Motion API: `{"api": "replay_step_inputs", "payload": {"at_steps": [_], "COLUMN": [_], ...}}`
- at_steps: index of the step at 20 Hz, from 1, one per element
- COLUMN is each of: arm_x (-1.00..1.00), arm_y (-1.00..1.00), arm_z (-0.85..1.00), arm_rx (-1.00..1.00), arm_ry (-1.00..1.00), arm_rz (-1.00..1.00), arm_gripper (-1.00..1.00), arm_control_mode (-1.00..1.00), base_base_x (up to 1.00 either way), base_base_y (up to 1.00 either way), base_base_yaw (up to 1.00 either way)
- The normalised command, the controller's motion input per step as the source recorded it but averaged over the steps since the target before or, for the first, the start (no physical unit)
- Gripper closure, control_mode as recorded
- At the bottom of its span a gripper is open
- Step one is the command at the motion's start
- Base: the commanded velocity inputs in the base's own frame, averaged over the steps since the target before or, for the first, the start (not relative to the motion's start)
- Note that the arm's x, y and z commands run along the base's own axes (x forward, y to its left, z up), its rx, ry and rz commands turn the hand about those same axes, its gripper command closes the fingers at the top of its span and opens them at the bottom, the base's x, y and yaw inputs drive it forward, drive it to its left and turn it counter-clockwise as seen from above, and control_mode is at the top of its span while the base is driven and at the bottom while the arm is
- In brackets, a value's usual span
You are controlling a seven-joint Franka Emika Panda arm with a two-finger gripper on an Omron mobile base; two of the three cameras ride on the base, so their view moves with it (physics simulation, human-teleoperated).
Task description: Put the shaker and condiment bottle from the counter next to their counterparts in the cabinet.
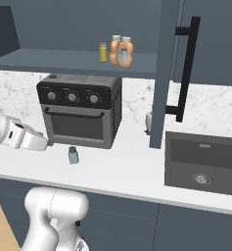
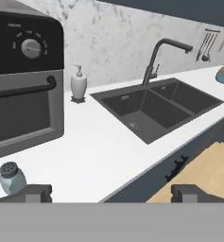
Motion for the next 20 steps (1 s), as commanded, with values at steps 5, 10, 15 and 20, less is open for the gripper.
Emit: {"api": "replay_step_inputs", "payload": {"at_steps": [5,10,15,20], "arm_x": [0.0,0.04,0.14,0.17], "arm_y": [0.11,0.05,0.0,0.1], "arm_z": [-0.64,-0.41,-0.26,-0.35], "arm_rx": [0.0,0.0,0.01,0.0], "arm_ry": [0.0,0.0,0.0,0.0], "arm_rz": [0.0,0.0,0.0,0.0], "arm_gripper": [-1.0,-1.0,-1.0,-1.0], "arm_control_mode": [-1.0,-1.0,-1.0,-1.0], "base_base_x": [0.0,0.0,0.0,0.0], "base_base_y": [0.0,0.0,0.0,0.0], "base_base_yaw": [0.0,0.0,0.0,0.0]}}
